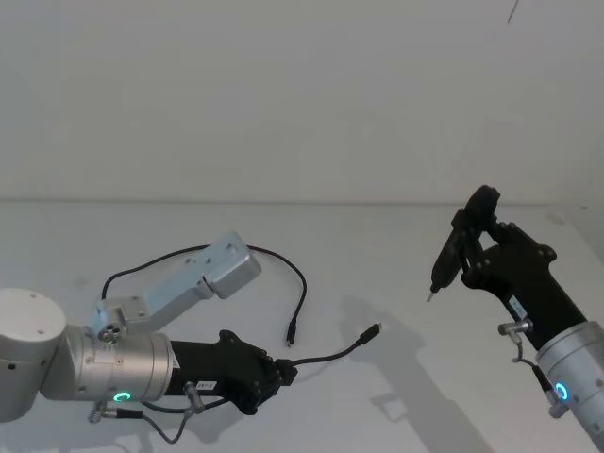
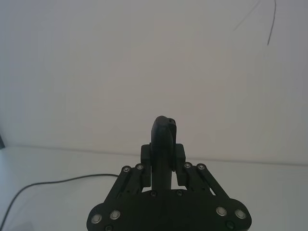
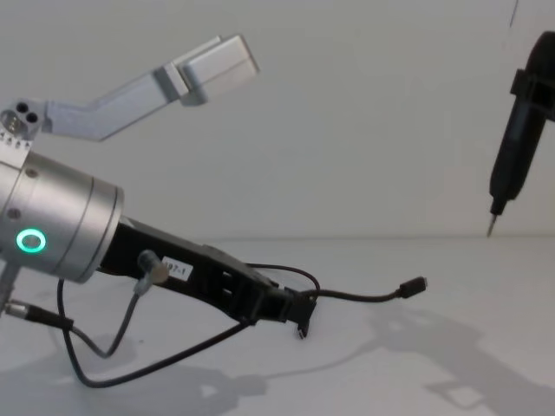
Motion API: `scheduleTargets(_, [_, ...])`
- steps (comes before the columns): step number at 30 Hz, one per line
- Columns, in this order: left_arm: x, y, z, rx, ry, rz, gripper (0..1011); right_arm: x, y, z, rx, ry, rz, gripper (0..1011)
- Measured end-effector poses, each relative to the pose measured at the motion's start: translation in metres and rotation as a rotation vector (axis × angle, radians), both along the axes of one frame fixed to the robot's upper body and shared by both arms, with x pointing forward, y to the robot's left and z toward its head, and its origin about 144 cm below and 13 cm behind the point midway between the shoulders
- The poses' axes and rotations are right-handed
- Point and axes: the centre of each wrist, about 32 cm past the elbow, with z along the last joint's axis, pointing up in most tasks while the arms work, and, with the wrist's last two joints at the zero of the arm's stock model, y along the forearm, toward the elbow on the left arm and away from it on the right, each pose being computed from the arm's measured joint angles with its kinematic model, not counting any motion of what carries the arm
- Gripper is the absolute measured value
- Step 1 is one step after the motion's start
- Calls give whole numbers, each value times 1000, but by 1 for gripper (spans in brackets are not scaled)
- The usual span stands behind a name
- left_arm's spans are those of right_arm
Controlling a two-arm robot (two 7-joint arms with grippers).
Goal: Pick up the data cable with the one hand.
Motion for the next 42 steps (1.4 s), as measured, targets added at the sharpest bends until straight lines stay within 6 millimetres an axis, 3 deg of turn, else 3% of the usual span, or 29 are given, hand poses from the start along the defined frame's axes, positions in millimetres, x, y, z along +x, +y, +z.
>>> scheduleTargets(14, [-1,2,7,-16,-17,-10,37,4,4,6,61,24,45,279])
scheduleTargets(42, [-1,3,10,-24,-25,-15,37,4,13,-12,98,69,86,279])
